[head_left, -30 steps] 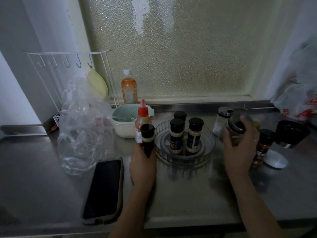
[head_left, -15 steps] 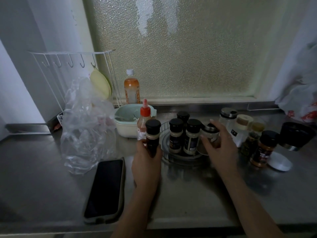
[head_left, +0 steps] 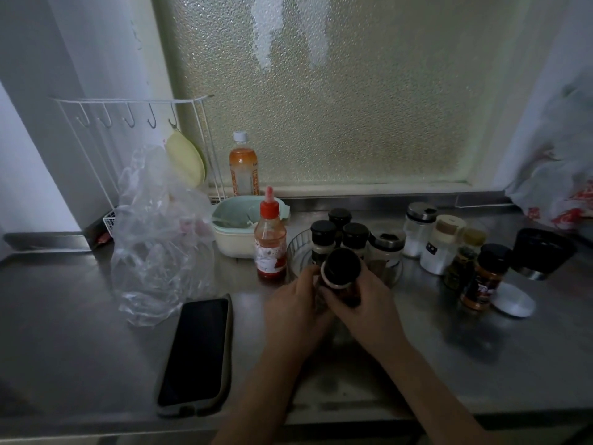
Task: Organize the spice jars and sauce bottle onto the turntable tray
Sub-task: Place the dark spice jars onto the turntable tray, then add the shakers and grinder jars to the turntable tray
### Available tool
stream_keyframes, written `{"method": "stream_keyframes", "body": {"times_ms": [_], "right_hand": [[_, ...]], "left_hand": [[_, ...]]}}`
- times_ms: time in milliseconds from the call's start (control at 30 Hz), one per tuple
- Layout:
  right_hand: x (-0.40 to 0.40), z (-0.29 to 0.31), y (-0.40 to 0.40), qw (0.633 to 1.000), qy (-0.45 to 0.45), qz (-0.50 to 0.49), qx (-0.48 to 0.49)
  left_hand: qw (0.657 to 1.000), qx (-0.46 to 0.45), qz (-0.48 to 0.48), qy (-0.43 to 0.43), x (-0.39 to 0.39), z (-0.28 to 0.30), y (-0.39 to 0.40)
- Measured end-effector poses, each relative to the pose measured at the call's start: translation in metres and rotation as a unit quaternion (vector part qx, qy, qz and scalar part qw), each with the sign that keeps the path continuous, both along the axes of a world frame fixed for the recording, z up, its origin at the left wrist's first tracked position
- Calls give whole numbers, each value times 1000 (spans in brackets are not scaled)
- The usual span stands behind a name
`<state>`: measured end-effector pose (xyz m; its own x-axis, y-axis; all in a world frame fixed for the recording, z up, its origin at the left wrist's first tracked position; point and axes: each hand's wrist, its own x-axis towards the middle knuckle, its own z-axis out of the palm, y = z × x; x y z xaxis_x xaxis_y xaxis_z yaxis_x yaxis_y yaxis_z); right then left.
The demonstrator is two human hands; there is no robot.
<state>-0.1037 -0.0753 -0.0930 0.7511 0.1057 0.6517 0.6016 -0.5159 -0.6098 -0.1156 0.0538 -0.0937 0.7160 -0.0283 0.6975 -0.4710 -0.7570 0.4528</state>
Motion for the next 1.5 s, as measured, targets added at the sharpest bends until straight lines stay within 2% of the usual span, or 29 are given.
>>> {"method": "stream_keyframes", "body": {"times_ms": [167, 300, 367, 600, 700, 733, 800, 867, 900, 1033, 1167, 1233, 1300, 1400, 1500], "right_hand": [[4, -1, -7, 989, -52, -104, 88], [11, -6, -8, 991, 51, -121, 20], [15, -10, -7, 989, 56, -139, -14], [19, -6, -13, 983, 57, -168, -36], [8, 3, -24, 985, 46, -164, 25], [4, 6, -33, 976, 2, -212, 58], [-1, 12, -60, 923, -69, -364, 109], [-3, 14, -90, 869, -39, -470, 147], [-3, 13, -103, 856, -2, -495, 151], [7, 4, -125, 866, 107, -470, 132], [13, 0, -125, 855, 123, -493, 102], [12, -1, -123, 861, 126, -485, 84], [8, 1, -119, 882, 97, -447, 111], [-7, 14, -100, 913, 2, -355, 202], [-15, 32, -74, 944, -17, -271, 190]], "left_hand": [[999, 1, 35, 31, 2, -1, -3], [996, 29, 54, 70, 7, -10, -2], [994, 44, 59, 75, 10, -13, -2], [993, 65, 59, 83, 12, -15, -1], [993, 71, 50, 78, 12, -17, -1], [993, 71, 49, 76, 13, -18, 0], [994, 64, 47, 80, 14, -19, -1], [994, 55, 37, 88, 15, -20, -2], [994, 53, 33, 90, 15, -20, -3], [993, 43, 26, 109, 16, -18, -2], [991, 27, 27, 125, 16, -17, -1], [991, 25, 27, 130, 16, -17, -1], [990, 21, 26, 137, 16, -18, -1], [989, 13, 21, 143, 16, -19, 0], [991, 17, 25, 130, 16, -18, 1]]}}
